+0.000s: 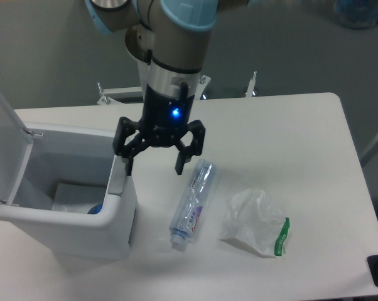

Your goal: Open the trash can

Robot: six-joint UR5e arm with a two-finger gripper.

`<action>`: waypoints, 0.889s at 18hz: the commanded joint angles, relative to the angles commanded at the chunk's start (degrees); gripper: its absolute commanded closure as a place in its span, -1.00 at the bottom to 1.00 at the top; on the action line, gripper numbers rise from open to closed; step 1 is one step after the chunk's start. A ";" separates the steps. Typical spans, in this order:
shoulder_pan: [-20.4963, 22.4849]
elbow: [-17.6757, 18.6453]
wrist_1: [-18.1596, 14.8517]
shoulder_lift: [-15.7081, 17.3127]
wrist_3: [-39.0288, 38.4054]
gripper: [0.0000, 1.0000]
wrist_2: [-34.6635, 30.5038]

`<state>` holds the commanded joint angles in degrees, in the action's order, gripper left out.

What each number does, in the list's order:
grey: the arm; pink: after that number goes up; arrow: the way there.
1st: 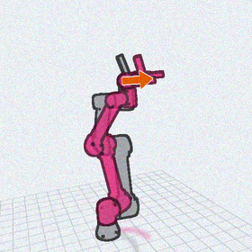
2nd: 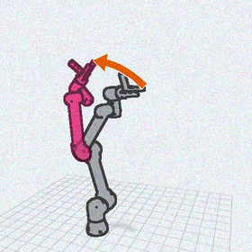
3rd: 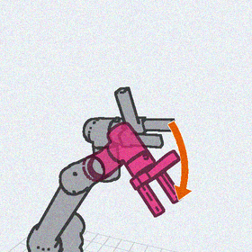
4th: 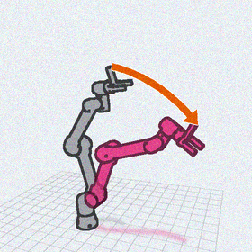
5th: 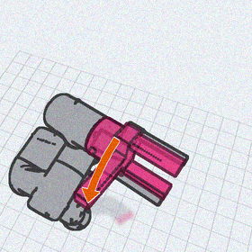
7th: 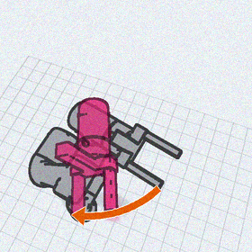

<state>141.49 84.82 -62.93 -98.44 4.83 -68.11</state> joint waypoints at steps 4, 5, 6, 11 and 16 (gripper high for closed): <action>7.29 -1.23 0.53 -0.88 7.53 -1.00 -0.26; 9.14 -0.97 0.44 -1.14 10.87 -1.00 -0.26; 10.81 -0.80 0.44 -1.84 13.86 -1.00 -0.18; 13.90 -0.88 0.62 -6.32 23.90 -1.00 -1.66; 13.81 -0.18 1.06 -9.92 40.83 -1.00 -10.45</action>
<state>155.30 84.64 -61.88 -108.36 45.66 -78.57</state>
